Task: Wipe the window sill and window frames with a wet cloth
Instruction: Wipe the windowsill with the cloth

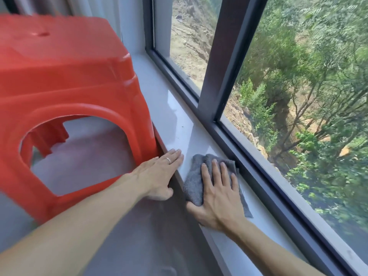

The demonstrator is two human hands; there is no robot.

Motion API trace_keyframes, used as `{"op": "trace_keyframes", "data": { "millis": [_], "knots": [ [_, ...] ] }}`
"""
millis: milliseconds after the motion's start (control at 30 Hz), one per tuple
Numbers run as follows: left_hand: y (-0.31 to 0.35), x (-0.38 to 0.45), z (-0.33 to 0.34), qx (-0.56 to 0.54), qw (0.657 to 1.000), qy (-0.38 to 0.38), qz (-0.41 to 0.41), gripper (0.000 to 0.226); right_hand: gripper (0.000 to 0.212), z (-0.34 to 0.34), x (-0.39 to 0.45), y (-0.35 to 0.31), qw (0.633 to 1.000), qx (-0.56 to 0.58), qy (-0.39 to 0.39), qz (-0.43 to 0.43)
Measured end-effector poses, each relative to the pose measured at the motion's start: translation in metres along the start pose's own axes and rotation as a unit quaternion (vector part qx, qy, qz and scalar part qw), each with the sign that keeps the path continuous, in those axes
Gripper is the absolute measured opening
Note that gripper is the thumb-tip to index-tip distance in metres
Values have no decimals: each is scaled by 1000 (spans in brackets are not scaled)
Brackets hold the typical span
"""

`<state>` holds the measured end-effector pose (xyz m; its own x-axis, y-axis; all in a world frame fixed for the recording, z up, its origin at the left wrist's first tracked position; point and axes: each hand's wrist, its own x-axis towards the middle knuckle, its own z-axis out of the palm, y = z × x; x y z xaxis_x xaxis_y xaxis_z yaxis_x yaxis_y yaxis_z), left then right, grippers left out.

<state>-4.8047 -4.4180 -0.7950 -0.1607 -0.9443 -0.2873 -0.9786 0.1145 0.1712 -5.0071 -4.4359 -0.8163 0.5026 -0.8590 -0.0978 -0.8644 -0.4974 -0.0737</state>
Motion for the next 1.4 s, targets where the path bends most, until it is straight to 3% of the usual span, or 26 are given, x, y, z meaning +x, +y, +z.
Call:
{"op": "trace_keyframes", "data": {
  "millis": [100,200,267,367,533,600,633,700,800,1400],
  "knots": [
    [3,1,-8,16,1000,-4,-4,93,108,-6,46,-11,999,29,24,-10],
    [5,-18,-20,73,997,17,0,82,110,-5,62,-11,1000,10,-6,-14],
    [2,-41,-23,110,991,72,5,79,117,-10,56,-13,999,-10,-34,-10],
    [-24,-77,-34,153,967,205,-4,81,124,-39,60,-47,999,-4,38,-37],
    [-77,-122,-54,190,932,286,-117,88,138,-77,109,-138,975,197,62,-76],
    [-92,-132,-57,206,924,289,-142,89,135,-84,125,-160,952,290,88,-50],
    [-99,-136,-57,217,923,283,-141,88,123,-84,131,-167,940,320,112,-32],
    [-106,-139,-55,231,922,283,-127,87,94,-86,132,-175,936,319,151,0],
    [-117,-152,-50,224,920,287,-146,87,81,-84,125,-195,937,311,158,5],
    [-145,-327,-11,173,868,245,-395,98,97,-59,24,-388,946,308,91,-44]
  ]
}}
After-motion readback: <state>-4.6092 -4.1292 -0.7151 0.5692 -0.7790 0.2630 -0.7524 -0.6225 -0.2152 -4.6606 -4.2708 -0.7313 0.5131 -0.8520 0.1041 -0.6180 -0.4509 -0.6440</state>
